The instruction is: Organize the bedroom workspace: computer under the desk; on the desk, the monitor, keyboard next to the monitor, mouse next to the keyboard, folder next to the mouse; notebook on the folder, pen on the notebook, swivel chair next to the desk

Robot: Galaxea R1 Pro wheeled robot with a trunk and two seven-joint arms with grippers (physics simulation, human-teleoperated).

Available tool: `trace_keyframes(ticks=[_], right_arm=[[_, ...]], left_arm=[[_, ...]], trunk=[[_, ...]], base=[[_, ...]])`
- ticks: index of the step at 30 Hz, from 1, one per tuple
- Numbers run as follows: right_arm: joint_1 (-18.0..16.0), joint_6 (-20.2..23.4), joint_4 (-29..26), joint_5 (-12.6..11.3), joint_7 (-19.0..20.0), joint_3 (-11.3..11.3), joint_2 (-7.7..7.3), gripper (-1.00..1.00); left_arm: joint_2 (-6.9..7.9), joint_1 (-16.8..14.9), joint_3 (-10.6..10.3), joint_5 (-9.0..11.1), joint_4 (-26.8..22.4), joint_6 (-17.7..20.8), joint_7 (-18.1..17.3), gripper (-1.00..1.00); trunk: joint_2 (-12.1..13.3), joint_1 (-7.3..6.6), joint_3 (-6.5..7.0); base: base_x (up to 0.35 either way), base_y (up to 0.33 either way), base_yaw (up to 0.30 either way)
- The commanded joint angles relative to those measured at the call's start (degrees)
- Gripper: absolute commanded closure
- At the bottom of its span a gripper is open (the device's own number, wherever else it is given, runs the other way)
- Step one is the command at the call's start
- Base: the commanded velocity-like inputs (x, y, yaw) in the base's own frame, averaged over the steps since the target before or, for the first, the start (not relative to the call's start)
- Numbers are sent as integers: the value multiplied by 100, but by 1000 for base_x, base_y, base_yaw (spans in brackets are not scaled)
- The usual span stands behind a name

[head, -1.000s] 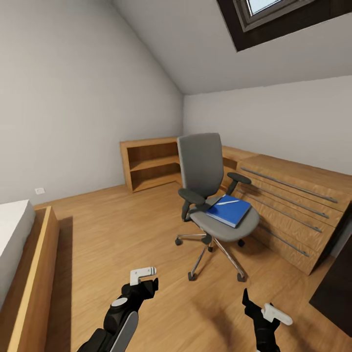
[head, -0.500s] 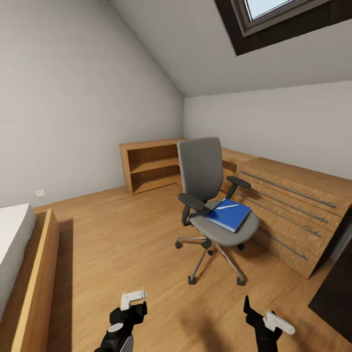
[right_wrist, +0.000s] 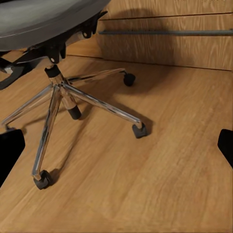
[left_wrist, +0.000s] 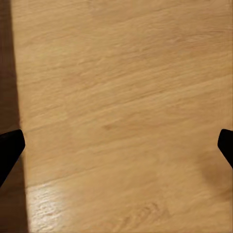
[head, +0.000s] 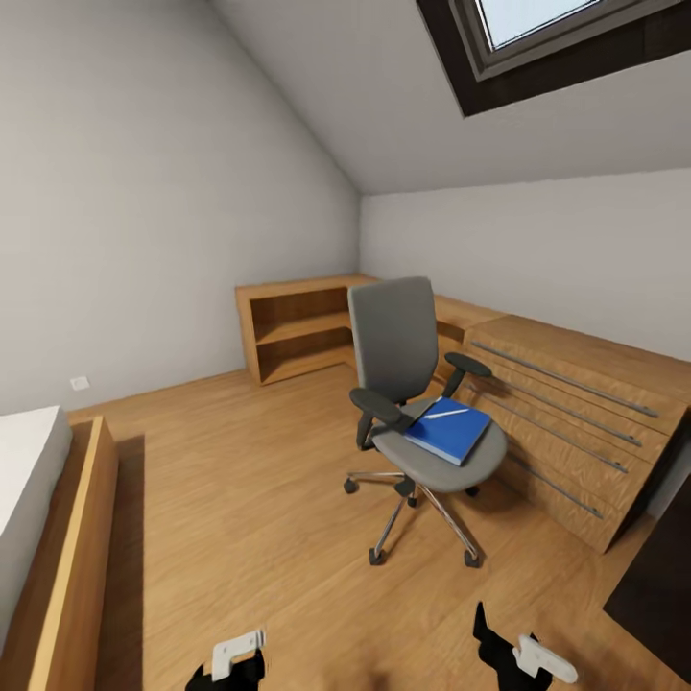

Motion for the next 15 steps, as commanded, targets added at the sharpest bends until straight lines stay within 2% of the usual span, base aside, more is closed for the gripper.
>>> trace_keyframes(ticks=[1,6,9,10,15], right_arm=[[-4,-17,10,-47,60,-22,4,-100],[-1,43,17,-52,32,-22,33,-100],[-1,117,18,-54,24,-22,34,-100],[-1,512,12,-59,17,-22,25,-100],[-1,798,10,-56,23,-18,26,-100]], left_arm=[[5,-6,-53,60,50,-115,35,-100],[3,-6,-139,56,276,-421,41,-100],[0,-6,-142,53,283,-431,51,-100],[-12,-6,-143,61,293,-421,57,-100],[-19,-6,-151,60,360,-414,58,-100]], trunk=[[39,-24,13],[240,-133,103],[360,-199,157],[400,-221,175],[601,-331,264]], base=[[0,0,0],[0,0,0],[0,0,0],[0,0,0],[-80,0,0]])
